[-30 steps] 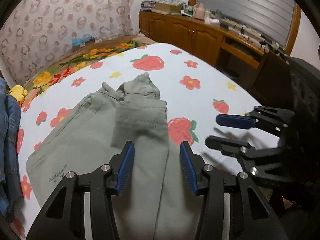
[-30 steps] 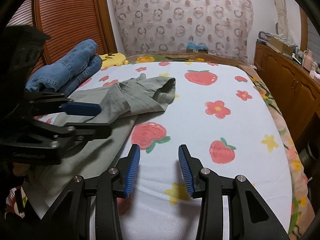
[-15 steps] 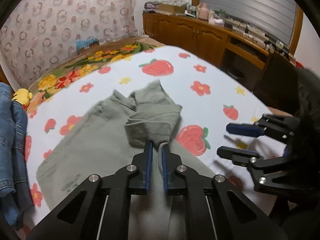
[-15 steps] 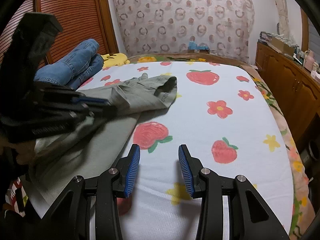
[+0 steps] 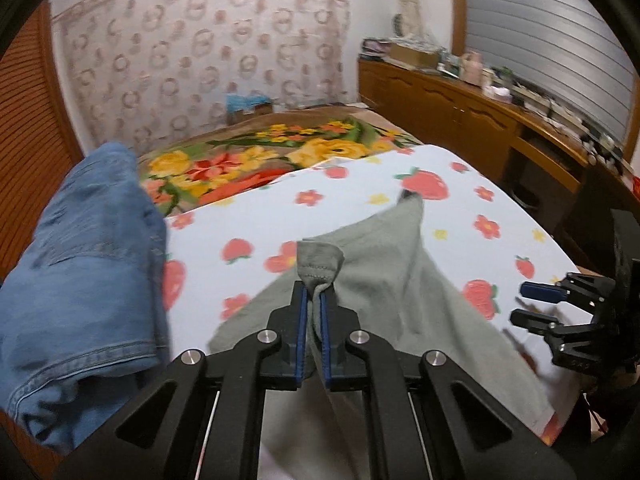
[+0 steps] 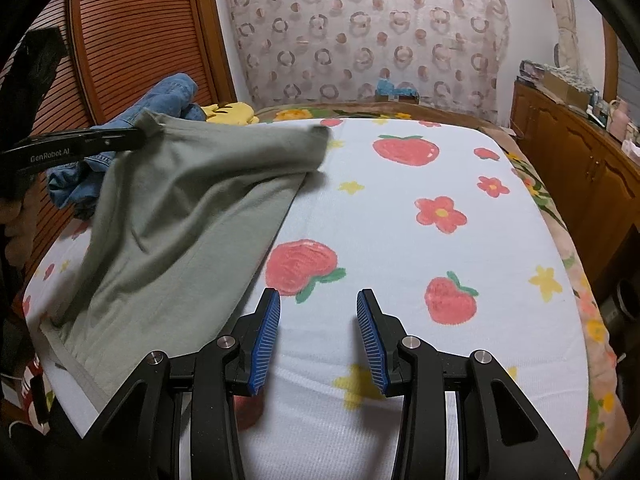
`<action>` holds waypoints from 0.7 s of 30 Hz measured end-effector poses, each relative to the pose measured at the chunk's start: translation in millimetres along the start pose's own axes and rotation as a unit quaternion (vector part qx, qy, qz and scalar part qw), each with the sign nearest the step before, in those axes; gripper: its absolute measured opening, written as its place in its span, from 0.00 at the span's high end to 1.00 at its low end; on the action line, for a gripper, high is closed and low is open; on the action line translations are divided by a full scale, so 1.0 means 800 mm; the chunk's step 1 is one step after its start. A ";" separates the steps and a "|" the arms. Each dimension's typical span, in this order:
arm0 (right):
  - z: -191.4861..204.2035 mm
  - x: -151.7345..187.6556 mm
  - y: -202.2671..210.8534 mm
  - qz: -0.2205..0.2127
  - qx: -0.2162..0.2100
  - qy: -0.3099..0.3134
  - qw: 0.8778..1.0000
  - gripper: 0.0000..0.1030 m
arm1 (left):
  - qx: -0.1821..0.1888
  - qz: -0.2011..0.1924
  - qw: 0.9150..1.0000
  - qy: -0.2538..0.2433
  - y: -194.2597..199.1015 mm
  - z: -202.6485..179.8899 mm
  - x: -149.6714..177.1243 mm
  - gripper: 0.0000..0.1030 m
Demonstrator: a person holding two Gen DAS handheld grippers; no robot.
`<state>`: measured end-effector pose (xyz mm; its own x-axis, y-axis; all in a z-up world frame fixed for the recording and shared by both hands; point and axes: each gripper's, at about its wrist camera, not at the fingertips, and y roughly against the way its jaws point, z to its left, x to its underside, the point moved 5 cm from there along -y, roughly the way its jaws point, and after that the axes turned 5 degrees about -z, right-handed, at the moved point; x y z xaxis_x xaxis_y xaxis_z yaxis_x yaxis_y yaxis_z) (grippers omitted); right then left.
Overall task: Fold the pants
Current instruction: 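Fold the waistband over toward the cuffs and open the left gripper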
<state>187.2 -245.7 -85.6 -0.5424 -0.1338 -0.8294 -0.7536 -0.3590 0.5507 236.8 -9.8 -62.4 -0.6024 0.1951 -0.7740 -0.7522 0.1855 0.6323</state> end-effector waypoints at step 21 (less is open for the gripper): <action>0.002 0.001 0.001 0.004 0.005 0.007 1.000 0.60 | -0.047 -0.020 0.998 0.045 0.021 0.067 0.027 0.93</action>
<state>185.7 -244.9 -85.4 -0.5428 -0.1488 -0.8266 -0.7536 -0.3482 0.5576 225.8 49.0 -66.5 -0.5904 0.1014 -0.8007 -0.7948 0.0994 0.5987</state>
